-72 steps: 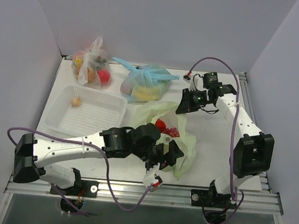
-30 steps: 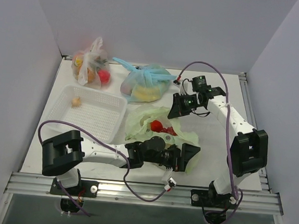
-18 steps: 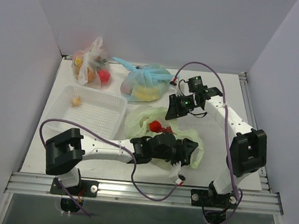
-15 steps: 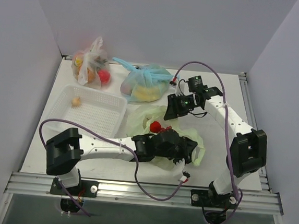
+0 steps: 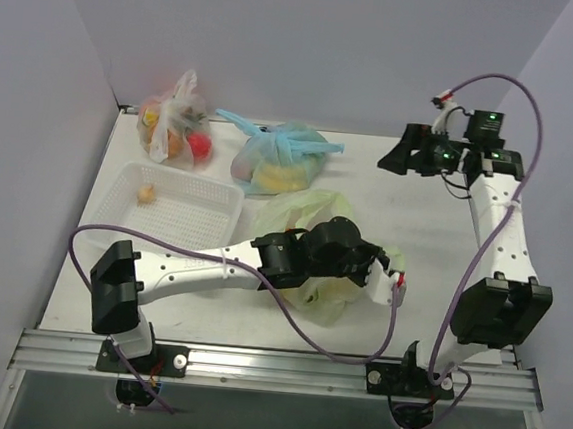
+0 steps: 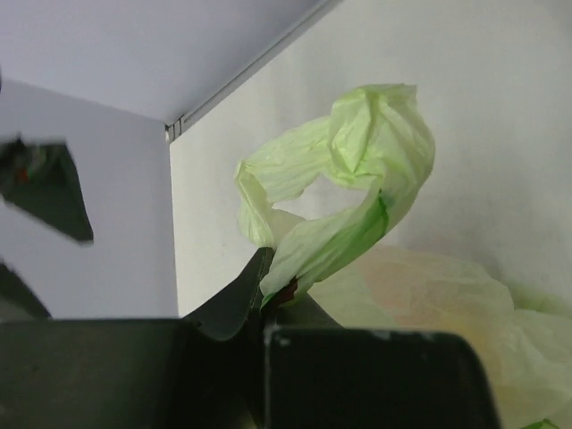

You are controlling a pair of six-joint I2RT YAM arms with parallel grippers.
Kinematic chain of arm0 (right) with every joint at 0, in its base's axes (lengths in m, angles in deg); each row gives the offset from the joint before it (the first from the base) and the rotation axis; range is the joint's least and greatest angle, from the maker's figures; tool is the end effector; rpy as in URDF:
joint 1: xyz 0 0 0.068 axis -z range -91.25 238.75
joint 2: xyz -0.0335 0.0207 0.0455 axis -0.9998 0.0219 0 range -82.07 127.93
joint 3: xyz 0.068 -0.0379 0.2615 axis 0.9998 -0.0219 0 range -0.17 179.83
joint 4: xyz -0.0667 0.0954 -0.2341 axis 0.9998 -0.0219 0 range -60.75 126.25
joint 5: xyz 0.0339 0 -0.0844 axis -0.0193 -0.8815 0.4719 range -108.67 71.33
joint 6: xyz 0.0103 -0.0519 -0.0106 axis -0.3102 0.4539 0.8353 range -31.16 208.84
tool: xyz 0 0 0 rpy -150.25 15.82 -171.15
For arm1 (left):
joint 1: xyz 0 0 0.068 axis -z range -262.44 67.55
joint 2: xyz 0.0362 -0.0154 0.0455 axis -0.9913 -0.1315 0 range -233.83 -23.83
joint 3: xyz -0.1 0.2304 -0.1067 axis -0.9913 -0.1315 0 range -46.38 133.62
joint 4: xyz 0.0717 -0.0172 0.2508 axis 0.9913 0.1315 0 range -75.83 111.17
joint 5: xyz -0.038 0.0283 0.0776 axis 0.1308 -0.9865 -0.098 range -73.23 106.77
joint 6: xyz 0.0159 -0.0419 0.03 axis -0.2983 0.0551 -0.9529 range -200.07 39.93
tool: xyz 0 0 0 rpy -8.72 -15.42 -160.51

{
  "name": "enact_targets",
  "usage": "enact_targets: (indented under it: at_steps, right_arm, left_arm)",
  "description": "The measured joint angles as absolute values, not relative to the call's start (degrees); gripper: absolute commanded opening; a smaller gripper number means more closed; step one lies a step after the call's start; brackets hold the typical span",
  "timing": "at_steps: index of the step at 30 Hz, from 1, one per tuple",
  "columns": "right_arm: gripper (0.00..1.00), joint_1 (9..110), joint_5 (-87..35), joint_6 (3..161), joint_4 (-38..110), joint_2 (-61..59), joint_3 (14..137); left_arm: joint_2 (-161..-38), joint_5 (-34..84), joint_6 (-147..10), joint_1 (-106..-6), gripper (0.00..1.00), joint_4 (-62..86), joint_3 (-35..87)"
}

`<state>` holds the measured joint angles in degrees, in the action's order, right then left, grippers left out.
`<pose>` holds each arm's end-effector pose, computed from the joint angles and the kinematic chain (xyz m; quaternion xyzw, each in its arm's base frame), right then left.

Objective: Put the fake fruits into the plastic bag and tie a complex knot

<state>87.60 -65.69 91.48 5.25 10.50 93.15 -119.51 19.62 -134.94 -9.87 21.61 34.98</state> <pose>0.3604 0.0332 0.3908 -0.2248 0.7881 0.3400 0.4612 0.1180 -0.3823 0.3332 0.7482 0.3539 -0.1067 0.5509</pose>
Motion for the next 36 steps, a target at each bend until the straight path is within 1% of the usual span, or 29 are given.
enact_targets:
  at_steps: [3,6,11,17,22,23,28,31,34,36]
  right_arm:
    - [0.89,96.3,-69.0,91.4,5.7,6.5,91.6]
    - [0.9,101.9,-72.8,91.9,6.0,0.3,85.1]
    - [0.92,106.7,-78.1,94.0,4.4,-8.8,72.7]
    - [0.95,110.4,-84.3,97.8,3.8,-14.0,64.0]
    - [0.99,109.0,-87.2,99.2,7.5,-19.6,58.7]
    - [1.0,108.0,-87.3,99.2,9.5,-21.4,57.1]
    - [1.0,101.6,-85.6,99.2,18.4,-27.0,50.7]
    - [1.0,97.5,-83.9,98.7,23.9,-27.8,48.1]
    - [1.0,95.5,-80.6,97.0,29.1,-27.0,46.4]
    - [0.98,94.4,-78.7,95.5,32.4,-25.8,46.0]
  left_arm:
    - [-120.8,16.9,-124.1,-11.1,0.0,22.6,40.2]
    - [-122.8,12.0,-111.5,-13.1,0.0,22.9,45.8]
    - [-123.4,5.9,-94.1,-16.8,0.0,20.6,47.6]
    - [-126.9,4.6,-78.6,-20.3,0.0,22.2,53.2]
    - [-128.2,8.8,-67.9,-23.3,0.0,22.4,54.0]
    - [-128.5,10.2,-66.0,-23.8,0.0,22.3,54.1]
    - [-129.5,16.3,-59.6,-25.6,0.0,21.7,54.1]
    - [-129.8,19.4,-57.7,-25.6,0.0,20.8,54.1]
    - [-129.8,21.6,-56.1,-25.5,0.0,20.0,54.1]
    - [-129.8,22.7,-55.0,-25.5,0.0,19.1,54.1]
